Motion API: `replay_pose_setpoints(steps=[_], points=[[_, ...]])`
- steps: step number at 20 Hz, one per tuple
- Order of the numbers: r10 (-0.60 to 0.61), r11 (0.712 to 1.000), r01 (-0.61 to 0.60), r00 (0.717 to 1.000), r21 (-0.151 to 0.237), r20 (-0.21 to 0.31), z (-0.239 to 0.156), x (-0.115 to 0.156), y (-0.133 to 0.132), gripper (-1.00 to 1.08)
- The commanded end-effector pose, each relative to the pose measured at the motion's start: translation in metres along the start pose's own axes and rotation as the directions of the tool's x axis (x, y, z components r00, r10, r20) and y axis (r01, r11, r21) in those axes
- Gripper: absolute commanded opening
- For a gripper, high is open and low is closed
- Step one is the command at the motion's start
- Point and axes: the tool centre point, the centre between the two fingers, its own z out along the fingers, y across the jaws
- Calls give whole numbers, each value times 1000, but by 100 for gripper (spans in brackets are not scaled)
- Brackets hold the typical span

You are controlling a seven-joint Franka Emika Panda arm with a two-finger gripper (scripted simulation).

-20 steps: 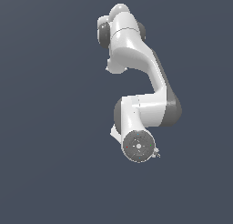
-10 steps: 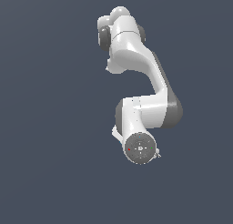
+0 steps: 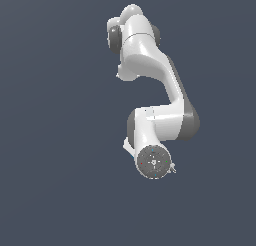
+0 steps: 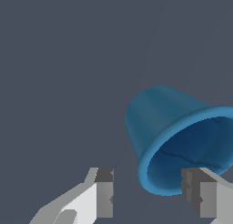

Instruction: Pick up the object and move it to a goal position.

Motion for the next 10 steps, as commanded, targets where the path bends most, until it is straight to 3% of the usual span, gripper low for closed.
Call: replay_pose_setpoints(steps=[1,10], points=[[0,1000,0,1000,0,0,5,0,0,28],[1,1000,-1,1000,-1,1,21,0,0,28]])
